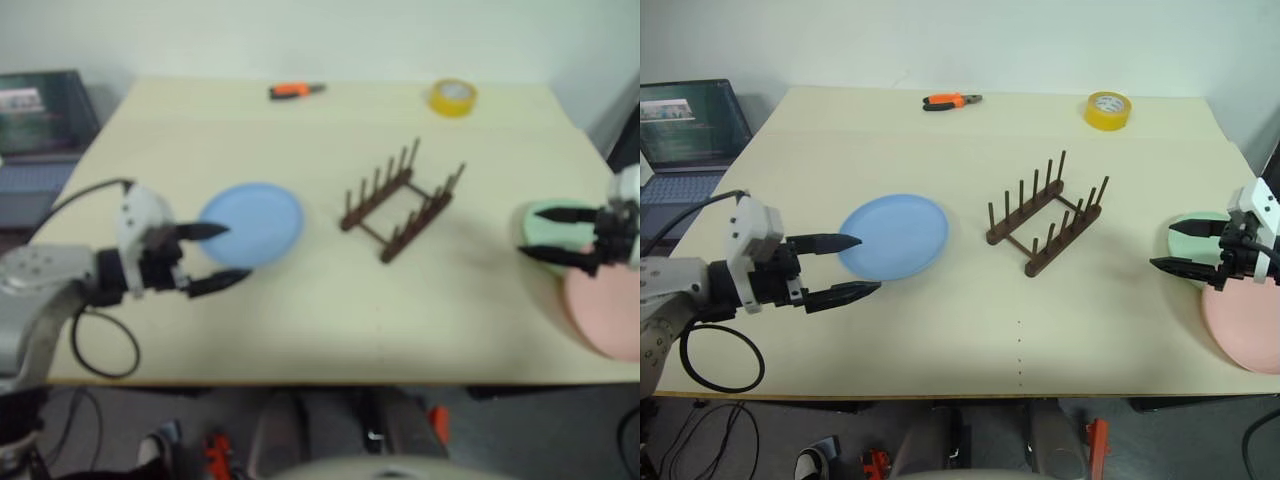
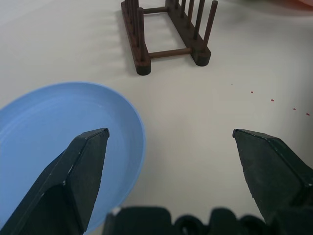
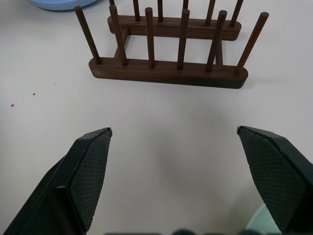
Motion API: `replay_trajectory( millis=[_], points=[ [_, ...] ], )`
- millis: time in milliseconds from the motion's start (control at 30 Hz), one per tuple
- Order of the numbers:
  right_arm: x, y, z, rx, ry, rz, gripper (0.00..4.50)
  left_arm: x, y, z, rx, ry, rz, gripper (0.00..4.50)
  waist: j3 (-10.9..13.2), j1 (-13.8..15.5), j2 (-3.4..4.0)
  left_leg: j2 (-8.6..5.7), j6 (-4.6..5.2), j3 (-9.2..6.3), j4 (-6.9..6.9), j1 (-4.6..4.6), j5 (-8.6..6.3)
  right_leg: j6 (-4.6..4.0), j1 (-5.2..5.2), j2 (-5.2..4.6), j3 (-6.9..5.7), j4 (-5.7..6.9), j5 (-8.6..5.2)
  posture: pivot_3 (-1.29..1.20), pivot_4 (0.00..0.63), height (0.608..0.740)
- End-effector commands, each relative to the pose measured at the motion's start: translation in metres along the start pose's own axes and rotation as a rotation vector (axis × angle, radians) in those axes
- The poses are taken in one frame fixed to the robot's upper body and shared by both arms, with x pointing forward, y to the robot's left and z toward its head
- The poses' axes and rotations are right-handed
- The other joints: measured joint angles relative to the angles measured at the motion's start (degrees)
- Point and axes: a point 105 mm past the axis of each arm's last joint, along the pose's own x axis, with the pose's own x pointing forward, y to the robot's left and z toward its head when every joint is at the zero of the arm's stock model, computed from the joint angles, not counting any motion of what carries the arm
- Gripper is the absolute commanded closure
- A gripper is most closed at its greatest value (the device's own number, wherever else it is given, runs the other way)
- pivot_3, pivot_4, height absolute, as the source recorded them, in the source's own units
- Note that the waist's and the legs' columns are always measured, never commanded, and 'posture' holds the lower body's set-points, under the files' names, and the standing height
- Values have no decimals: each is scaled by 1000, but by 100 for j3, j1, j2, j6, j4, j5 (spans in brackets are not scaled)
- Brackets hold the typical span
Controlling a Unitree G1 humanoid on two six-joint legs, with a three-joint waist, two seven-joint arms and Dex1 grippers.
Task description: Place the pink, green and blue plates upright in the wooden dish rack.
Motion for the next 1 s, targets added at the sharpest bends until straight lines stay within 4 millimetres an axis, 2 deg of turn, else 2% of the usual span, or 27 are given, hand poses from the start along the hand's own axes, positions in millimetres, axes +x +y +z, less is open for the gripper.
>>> replay_trajectory(
  millis=[33,233,333,567,700,867,1000],
  points=[
    [-3,0,12,-41,-27,0,0,-5,2,11,43,-17,13,34,0,0,0,0,0,0,0,0,0,0,0,0,0,0,0,0,150,740],
    [2,-1,19,-57,-53,12,0,-6,4,16,60,-28,22,34,0,-3,0,0,0,0,0,0,0,0,0,0,0,0,0,0,150,740],
    [4,-3,16,-53,-54,9,0,-1,-1,16,54,-42,8,34,0,1,0,0,0,-1,0,0,0,0,1,1,-1,0,0,0,150,740],
    [4,-1,4,-25,-59,-13,0,38,-22,8,36,-70,-69,34,0,16,-1,-4,0,0,2,-3,0,5,3,-1,2,-3,3,0,150,740],
    [2,5,10,-31,-69,-9,0,55,-29,18,49,-95,-93,34,-1,21,-1,-3,0,-5,3,-4,0,5,4,1,4,0,3,0,150,740],
    [7,13,1,-8,-69,-15,0,89,-27,13,110,-87,-28,34,-2,17,-1,-3,0,-6,3,28,0,9,43,4,3,-11,5,0,150,740],
    [17,25,8,-1,-98,9,0,116,-46,-4,105,-57,-84,34,-1,-2,-1,-3,0,-5,2,35,0,10,49,3,10,-10,5,0,150,740]
  ],
)
